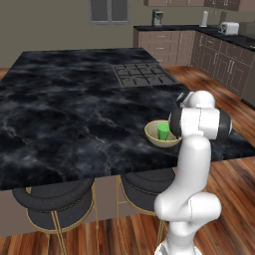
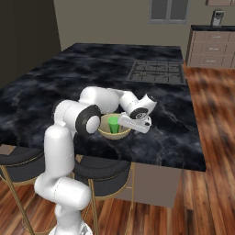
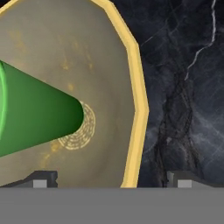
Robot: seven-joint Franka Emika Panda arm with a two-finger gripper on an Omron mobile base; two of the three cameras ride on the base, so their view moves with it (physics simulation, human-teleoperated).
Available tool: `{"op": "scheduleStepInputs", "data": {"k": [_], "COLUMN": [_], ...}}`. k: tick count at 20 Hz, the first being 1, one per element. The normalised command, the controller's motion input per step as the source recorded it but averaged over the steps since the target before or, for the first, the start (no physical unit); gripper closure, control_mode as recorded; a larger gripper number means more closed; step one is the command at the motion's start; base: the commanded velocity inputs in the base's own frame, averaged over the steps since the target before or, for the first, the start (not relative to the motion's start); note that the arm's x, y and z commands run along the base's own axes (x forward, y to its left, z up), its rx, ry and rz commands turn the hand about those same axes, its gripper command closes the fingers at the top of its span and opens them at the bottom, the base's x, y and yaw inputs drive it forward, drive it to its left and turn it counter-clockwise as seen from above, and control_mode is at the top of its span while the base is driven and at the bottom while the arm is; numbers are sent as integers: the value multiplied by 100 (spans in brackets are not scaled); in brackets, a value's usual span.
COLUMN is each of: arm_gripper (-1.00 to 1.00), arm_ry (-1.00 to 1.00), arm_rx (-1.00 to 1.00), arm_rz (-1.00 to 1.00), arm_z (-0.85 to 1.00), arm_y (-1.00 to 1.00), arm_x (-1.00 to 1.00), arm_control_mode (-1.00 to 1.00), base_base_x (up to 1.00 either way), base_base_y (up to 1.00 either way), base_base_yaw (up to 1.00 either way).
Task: Place the cup inside the bowl on the dining table and move the bowl to any counter.
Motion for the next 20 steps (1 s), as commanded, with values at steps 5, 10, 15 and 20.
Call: {"op": "scheduleStepInputs", "data": {"k": [5, 10, 15, 20], "arm_gripper": [100, 100, 100, 100], "arm_ry": [0, 0, 0, 0], "arm_rx": [0, 0, 0, 0], "arm_rz": [0, 0, 0, 0], "arm_z": [0, 0, 0, 2], "arm_y": [2, 0, 0, 0], "arm_x": [0, 0, 0, 0], "arm_control_mode": [-100, -100, -100, -100], "base_base_x": [0, 0, 0, 0], "base_base_y": [0, 0, 0, 0], "base_base_yaw": [0, 0, 0, 0]}}
